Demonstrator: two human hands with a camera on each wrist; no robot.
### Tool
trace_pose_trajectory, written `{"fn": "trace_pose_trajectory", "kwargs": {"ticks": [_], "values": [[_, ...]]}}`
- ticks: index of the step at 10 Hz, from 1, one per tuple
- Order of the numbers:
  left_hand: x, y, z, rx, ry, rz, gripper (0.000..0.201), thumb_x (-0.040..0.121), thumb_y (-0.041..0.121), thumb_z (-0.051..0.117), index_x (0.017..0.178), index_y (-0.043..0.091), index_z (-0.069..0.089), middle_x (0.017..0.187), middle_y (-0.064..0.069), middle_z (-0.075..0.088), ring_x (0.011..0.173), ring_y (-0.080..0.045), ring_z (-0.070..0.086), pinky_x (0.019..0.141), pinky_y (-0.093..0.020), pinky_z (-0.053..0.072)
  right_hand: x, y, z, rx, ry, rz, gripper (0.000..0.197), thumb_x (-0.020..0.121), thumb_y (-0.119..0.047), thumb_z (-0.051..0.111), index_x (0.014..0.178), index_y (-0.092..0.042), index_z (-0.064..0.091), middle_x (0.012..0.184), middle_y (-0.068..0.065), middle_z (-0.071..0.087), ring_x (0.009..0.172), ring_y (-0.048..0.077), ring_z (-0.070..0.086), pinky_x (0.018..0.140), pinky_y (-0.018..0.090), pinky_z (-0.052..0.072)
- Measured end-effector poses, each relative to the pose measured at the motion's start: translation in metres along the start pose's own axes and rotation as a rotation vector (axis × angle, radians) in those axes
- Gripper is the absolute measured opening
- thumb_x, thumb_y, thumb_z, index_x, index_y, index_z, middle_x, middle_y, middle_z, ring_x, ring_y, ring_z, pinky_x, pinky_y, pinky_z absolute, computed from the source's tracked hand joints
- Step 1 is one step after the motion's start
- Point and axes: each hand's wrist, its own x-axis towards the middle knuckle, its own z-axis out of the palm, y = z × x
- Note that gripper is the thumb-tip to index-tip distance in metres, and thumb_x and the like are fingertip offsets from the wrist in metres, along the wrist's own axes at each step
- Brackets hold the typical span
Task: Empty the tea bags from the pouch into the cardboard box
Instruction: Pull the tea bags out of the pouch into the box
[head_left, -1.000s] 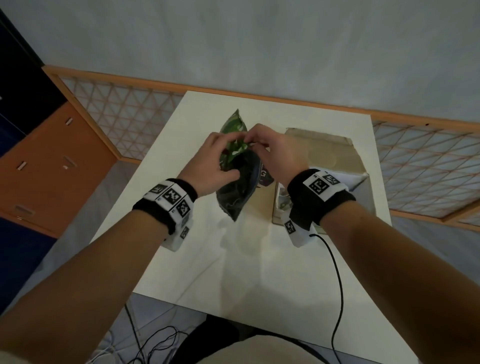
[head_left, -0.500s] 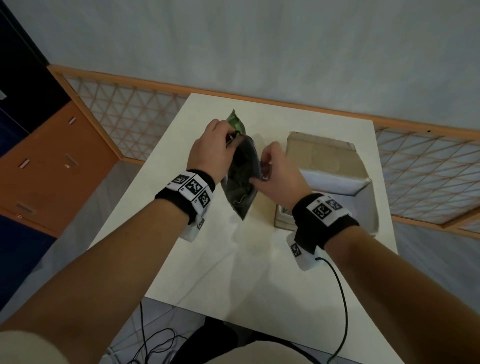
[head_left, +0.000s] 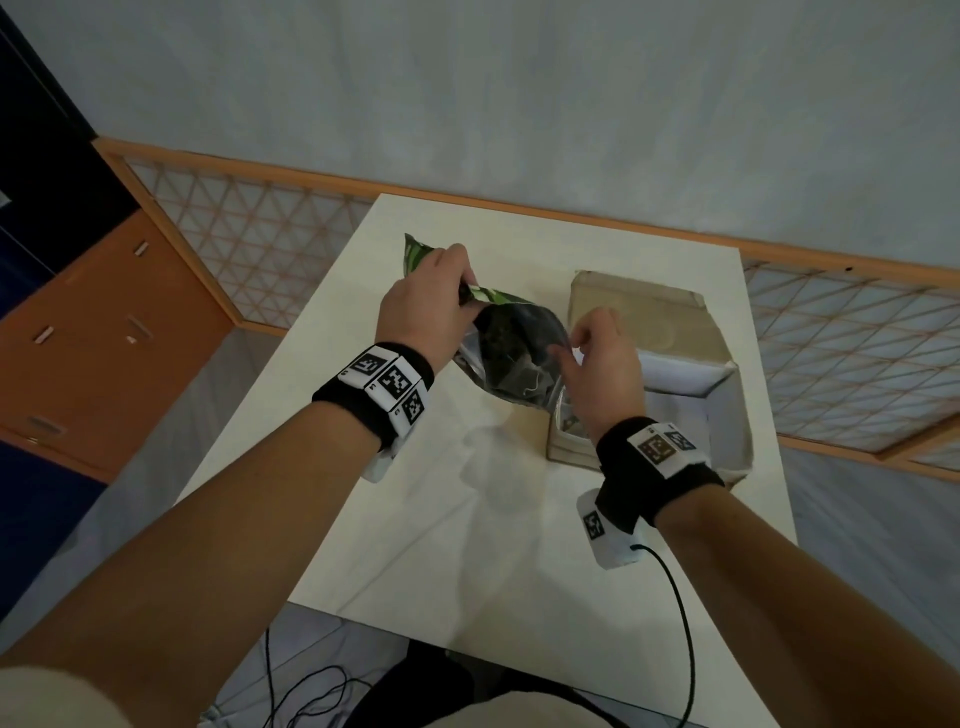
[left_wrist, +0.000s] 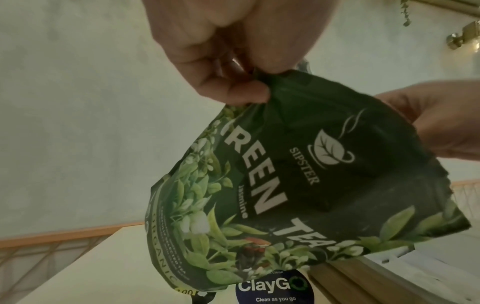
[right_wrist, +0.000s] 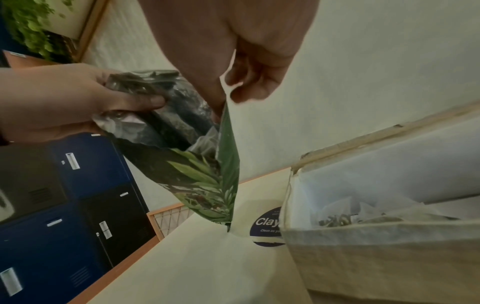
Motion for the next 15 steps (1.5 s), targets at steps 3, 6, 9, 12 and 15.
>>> {"fn": "trace_pose_trajectory", "kwargs": {"ticks": [3,6,9,12,15], "values": [[0.002,0.006,-0.002,-0.002,0.003,-0.006,0.017,0.09,0.021,0.066,0.102,0.013,0.056,0.109,-0.006,0.062,0.089,-0.029,0.057,0.071,-0.033,0.037,-0.009,-0.017,0.029,-0.183,-0.434,-0.353,0.053,0.081,0.004,0.056,0.133,-0.005,0.05,0.135,0.015,0.05,0.124,0.031,0.047,0.11,0.034,0.034],[-0.008,-0.001,-0.003,-0.014,-0.052,0.029,0.015,0.085,0.013,0.068,0.094,0.017,0.057,0.104,-0.003,0.063,0.088,-0.028,0.059,0.069,-0.031,0.037,0.027,-0.024,0.057,-0.475,-0.772,-0.178,0.064,0.091,-0.029,0.049,0.148,-0.013,0.024,0.149,0.016,0.035,0.135,0.032,0.039,0.111,0.044,0.034],[-0.013,-0.006,0.002,-0.009,-0.039,0.011,0.017,0.087,0.014,0.068,0.099,0.014,0.056,0.108,-0.003,0.061,0.082,-0.023,0.052,0.068,-0.032,0.037,0.032,-0.026,0.054,-0.592,-0.842,-0.19,0.032,0.09,-0.014,0.056,0.121,-0.007,0.059,0.121,0.016,0.062,0.11,0.033,0.06,0.09,0.039,0.051],[-0.001,0.011,0.009,-0.034,-0.023,-0.007,0.023,0.088,0.017,0.069,0.105,0.012,0.054,0.112,-0.007,0.059,0.092,-0.026,0.057,0.071,-0.033,0.041,0.038,-0.012,0.008,-0.38,-0.576,-0.298,0.026,0.09,-0.007,0.051,0.105,-0.013,0.072,0.116,0.012,0.065,0.107,0.03,0.059,0.09,0.036,0.049],[0.015,0.036,0.024,-0.031,-0.028,-0.005,0.023,0.091,0.017,0.068,0.107,0.011,0.054,0.116,-0.009,0.059,0.098,-0.03,0.06,0.076,-0.039,0.048,0.037,0.009,-0.053,0.071,-0.261,-0.033,0.015,0.089,-0.003,0.06,0.092,-0.005,0.074,0.103,0.005,0.062,0.085,0.021,0.061,0.077,0.024,0.055]]}}
